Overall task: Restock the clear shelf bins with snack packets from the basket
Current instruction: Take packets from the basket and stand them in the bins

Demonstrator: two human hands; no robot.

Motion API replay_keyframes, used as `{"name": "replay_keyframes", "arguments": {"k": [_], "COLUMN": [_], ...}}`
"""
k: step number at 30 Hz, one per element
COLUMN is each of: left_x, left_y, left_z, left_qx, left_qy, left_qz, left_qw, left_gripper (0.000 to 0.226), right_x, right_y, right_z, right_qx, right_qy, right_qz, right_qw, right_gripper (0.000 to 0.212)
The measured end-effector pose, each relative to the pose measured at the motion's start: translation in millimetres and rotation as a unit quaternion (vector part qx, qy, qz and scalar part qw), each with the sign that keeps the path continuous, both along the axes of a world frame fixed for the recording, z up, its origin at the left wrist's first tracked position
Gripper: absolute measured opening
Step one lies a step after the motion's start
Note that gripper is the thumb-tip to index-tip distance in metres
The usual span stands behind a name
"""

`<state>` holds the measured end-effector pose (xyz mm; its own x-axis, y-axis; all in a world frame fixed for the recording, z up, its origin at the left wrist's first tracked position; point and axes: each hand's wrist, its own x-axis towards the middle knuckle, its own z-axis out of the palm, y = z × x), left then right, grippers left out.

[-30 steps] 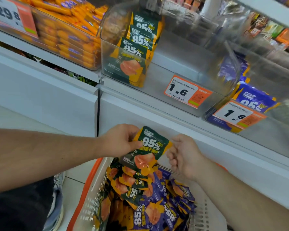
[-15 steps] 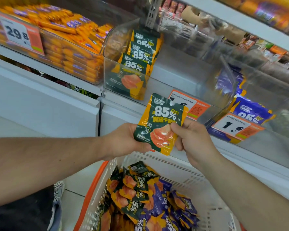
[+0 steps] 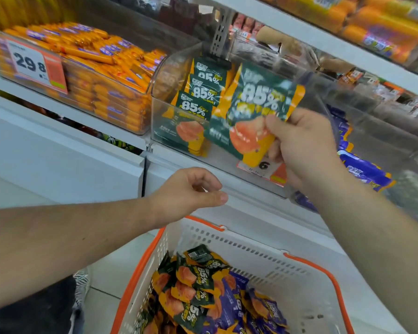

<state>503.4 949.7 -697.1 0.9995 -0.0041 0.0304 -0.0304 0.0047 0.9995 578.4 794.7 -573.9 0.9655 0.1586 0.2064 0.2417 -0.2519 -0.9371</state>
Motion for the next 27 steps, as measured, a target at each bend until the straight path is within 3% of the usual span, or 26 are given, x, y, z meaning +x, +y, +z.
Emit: {"name": "replay_keyframes", "arguments": {"k": [7, 14, 22, 24, 27], "left_x": [-2, -2, -2, -2, -2], "left_y": [-5, -3, -2, -4, -6], "left_z": [-6, -12, -22, -24, -29], "left_qx": [0.023, 0.028, 0.055, 0.071, 0.121], "left_qy": [0.03, 0.051, 0.077, 0.086, 0.101], "left_qz": [-0.025, -0.037, -0.059, -0.06, -0.053], "left_qw": [0.999, 0.998, 0.994, 0.992, 0.986], "left_gripper": [0.027, 0.019, 0.017, 0.016, 0.014], "right_x": [48, 88, 81, 76, 65], "right_y": [53, 103, 108, 100, 84], "right_z": [13, -3, -4, 3, 5], "right_qx": [-0.075, -0.115, -0.251, -0.335, -0.413], "right_qy": [-0.052, 0.143, 0.299, 0.213, -0.111], "right_qz": [-0.023, -0.009, 0.107, 0.075, -0.036], "right_qw": [0.996, 0.983, 0.915, 0.915, 0.904], "right_gripper": [0.028, 0.027, 0.012, 0.016, 0.01]}}
